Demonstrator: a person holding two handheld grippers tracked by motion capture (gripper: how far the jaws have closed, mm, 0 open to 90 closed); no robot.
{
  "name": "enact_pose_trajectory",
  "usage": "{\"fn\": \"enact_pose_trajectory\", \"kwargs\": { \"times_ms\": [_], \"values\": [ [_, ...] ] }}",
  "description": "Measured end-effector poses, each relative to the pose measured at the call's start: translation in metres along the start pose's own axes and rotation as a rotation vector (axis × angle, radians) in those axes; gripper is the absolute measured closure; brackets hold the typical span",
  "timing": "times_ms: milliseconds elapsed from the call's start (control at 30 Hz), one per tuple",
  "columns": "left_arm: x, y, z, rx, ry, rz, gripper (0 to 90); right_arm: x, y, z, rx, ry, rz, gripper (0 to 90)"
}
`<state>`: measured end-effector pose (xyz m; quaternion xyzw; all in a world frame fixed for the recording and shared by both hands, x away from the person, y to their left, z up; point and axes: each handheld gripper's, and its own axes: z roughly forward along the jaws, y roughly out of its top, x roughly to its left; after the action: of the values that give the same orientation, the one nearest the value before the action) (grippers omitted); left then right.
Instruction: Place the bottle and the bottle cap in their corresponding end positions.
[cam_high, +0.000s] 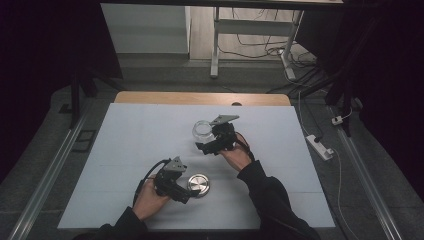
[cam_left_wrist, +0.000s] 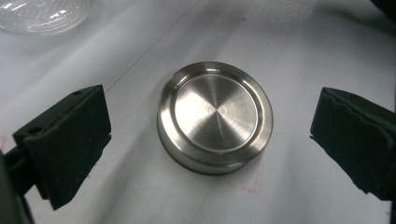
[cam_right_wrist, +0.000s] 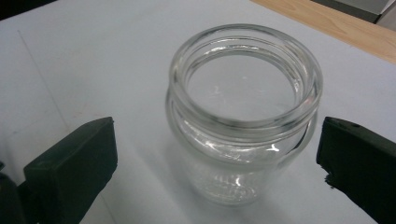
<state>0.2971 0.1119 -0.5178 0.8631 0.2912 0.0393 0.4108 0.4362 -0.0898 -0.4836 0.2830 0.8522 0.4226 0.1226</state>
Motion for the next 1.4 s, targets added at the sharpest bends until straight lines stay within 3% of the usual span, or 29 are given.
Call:
{"fn": "enact_pose_trajectory", "kwargs": {
  "times_ms": [500,667,833,1267,1400],
  "values": [
    [0.009,-0.006,-0.017,-0.012,-0.057,-0.042,0.0,0.019,-0.011,-0.018,0.003,0.026,-0.024,0.0],
    [0.008,-0.008,-0.021,-0.003,-0.042,-0.033,0.0,0.025,-0.015,-0.022,0.008,0.029,-0.038,0.0],
    [0.008,-0.012,-0.029,-0.027,-0.039,-0.042,0.0,0.03,-0.02,-0.029,-0.005,0.061,-0.058,0.0],
    [0.006,-0.021,-0.041,-0.026,-0.037,-0.02,0.0,0.043,-0.031,-0.047,-0.013,0.055,-0.046,0.0],
    [0.005,-0.024,-0.046,-0.039,-0.023,-0.019,0.0,0.047,-0.034,-0.052,-0.011,0.044,-0.072,0.0]
  ]
}}
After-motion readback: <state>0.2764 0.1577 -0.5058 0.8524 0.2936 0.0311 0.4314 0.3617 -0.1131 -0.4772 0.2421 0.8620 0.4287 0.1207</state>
